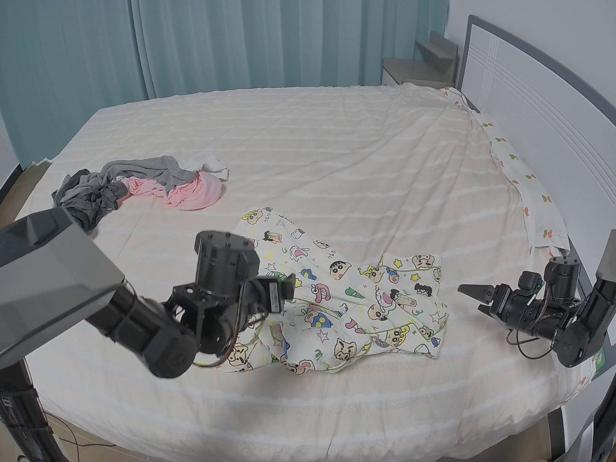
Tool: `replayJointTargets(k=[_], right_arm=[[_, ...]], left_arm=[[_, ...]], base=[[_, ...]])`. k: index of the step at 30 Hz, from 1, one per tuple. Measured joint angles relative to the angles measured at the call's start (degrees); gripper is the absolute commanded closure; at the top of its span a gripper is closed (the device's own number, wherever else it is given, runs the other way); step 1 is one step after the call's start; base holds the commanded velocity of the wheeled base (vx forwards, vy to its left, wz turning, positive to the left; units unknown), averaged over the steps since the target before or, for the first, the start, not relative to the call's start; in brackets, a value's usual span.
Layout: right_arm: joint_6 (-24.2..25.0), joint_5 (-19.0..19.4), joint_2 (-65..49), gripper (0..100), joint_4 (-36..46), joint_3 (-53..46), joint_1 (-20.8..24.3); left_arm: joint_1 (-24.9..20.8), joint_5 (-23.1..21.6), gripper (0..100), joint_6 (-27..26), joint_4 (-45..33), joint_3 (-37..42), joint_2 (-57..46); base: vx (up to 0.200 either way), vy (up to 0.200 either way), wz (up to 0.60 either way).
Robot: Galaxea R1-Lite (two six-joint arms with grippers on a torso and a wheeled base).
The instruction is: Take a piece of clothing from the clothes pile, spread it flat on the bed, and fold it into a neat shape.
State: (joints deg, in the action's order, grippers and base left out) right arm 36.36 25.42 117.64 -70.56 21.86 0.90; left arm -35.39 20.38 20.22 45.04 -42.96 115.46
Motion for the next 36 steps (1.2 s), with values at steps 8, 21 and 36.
replayJointTargets(k=[8,21,36], right_arm=[[0.2,-0.2,5.8,0,13.2,18.0,-0.3],[0.2,-5.6,21.3,0,35.5,47.4,3.6],[0.1,-7.1,23.2,100,36.2,48.2,5.3]], left_arm=[[-4.5,-2.4,0,9.3,9.0,19.3,-6.1],[-7.7,-5.5,0,16.3,23.8,35.4,-11.1],[-7.9,-5.6,0,16.7,24.2,37.0,-12.1]], base=[[0.000,0.000,0.00],[0.000,0.000,0.00],[0.000,0.000,0.00]])
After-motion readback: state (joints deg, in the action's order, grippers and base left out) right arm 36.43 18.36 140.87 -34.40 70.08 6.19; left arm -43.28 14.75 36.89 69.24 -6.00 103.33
